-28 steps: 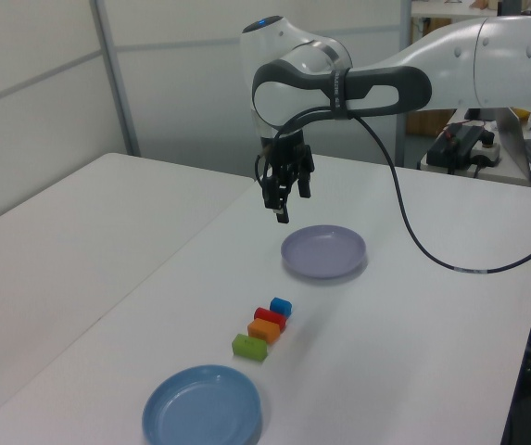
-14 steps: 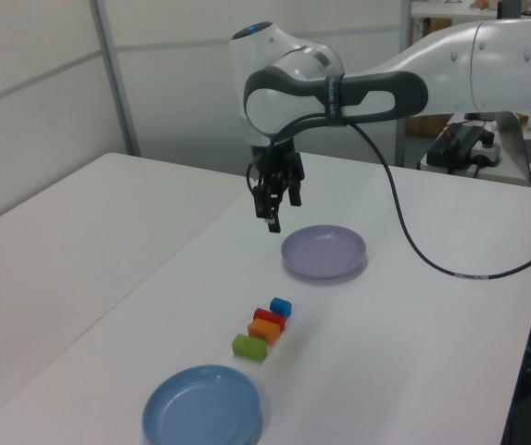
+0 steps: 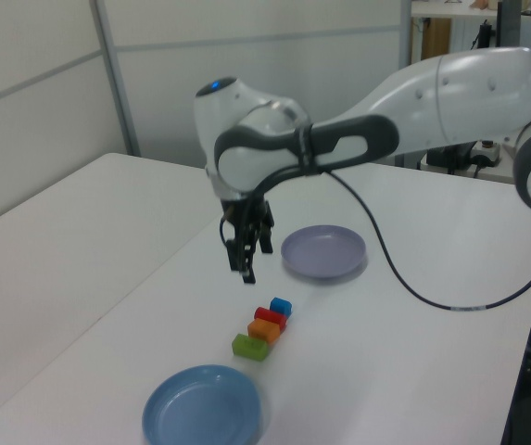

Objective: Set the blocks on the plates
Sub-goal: 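Lower the gripper onto the green block and close on it, then carry the green block onto the blue plate and release it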

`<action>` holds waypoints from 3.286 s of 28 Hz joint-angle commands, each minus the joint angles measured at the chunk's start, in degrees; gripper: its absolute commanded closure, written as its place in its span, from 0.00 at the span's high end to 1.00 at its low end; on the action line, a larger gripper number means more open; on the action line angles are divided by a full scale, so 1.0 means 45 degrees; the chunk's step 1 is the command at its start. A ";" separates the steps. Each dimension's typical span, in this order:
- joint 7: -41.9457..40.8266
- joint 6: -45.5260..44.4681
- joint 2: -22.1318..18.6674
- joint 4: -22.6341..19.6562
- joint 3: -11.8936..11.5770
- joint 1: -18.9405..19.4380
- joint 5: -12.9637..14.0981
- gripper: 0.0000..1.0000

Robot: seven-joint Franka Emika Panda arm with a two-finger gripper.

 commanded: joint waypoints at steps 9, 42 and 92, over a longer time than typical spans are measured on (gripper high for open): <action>0.0077 0.0844 0.1365 -0.0140 -0.0135 0.1190 0.0000 0.99; 0.0273 0.2212 0.2401 -0.0511 -0.0135 0.1561 -0.1133 0.66; 0.0526 0.2661 0.1951 -0.0354 0.1233 0.3201 -0.0879 0.00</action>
